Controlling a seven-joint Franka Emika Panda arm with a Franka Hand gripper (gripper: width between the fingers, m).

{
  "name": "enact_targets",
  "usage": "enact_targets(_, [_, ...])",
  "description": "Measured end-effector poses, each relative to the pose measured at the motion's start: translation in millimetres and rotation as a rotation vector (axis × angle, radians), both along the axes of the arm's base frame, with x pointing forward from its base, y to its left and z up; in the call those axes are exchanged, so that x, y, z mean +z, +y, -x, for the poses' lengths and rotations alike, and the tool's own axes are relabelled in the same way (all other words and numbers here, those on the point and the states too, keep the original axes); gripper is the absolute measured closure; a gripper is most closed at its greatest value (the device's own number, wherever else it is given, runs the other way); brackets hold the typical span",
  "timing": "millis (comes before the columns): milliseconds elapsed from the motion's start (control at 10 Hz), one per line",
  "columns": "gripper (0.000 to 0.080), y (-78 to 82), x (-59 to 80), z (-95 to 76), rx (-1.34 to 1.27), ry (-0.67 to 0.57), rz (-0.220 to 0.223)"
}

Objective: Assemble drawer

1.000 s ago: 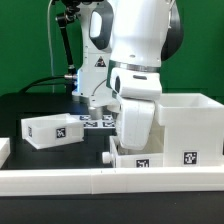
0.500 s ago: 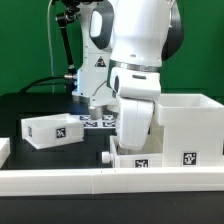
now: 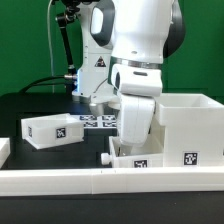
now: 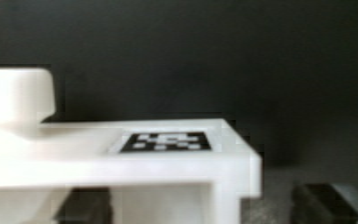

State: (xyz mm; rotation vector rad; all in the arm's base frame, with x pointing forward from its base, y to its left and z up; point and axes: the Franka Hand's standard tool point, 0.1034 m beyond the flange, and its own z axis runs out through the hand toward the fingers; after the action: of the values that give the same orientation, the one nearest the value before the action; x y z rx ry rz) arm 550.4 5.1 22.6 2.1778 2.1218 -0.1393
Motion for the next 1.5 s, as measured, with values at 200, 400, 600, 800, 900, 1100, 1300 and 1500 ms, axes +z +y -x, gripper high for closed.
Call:
enact_targets(200, [0.0157,-3.0,20.1,-3.6,-0.007,0.005,0.012])
enact_targets(400, [0.0151,-16.6,33.8,-7.8,0.025,0.018,0.023])
enact_targets(600, [0.015,-26.5,35.3,-9.4,0.035,0.017,0.023])
enact_targets(800, [0.0151,-28.7,32.8,-8.9,0.049,0.024,0.019])
enact_targets(900, [0.015,-38.7,28.1,-13.3,0.066,0.035,-0.006])
enact_targets(1100, [0.015,-53.3,30.0,-31.8,0.058,0.031,-0.052])
enact_targets(1300, [0.015,-64.0,22.9,-40.2,0.043,0.036,-0.118])
enact_targets(1500, [0.015,-68.4,11.2,-41.4,0.027,0.051,-0.202])
